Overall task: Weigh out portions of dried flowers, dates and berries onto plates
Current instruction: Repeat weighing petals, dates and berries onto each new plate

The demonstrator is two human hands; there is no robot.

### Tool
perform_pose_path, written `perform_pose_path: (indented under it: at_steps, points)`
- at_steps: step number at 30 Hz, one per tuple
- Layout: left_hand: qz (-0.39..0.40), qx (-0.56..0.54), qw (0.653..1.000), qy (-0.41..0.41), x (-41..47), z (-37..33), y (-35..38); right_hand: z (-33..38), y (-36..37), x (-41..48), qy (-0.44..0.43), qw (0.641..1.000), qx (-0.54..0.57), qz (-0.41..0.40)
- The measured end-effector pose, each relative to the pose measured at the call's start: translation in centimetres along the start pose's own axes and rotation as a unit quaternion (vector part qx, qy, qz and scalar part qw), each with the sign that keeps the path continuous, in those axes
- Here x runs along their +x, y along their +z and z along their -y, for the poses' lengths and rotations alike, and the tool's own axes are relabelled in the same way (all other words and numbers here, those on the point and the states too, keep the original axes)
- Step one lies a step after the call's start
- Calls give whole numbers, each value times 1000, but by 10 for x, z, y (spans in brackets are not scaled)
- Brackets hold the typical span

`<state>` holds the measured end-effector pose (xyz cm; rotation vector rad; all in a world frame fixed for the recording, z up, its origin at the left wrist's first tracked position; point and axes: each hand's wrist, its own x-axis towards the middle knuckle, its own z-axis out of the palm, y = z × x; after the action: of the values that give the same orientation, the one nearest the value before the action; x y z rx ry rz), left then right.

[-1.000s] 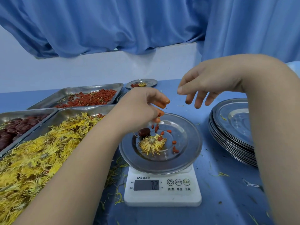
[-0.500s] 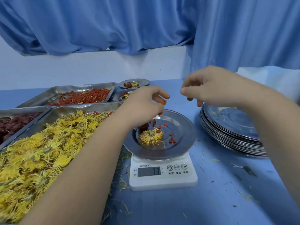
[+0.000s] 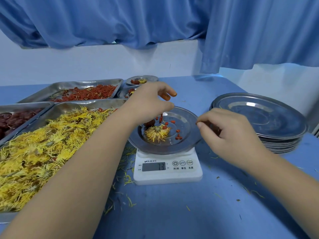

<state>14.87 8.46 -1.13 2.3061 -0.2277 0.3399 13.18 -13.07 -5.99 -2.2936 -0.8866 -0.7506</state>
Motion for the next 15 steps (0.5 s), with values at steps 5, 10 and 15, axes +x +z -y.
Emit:
perform_pose_path:
  at_steps: [5,10,15]
  points:
    - [39,-82,995,-45,0,-6,-2,-5,2,-3,19,1000,21,3]
    - [55,-117,990,-60,0,-10,-9,-7,8,-2,120,990,67,35]
    - [54,-169,981,-75,0,-14,-14,-7,15,0,300,923,227,81]
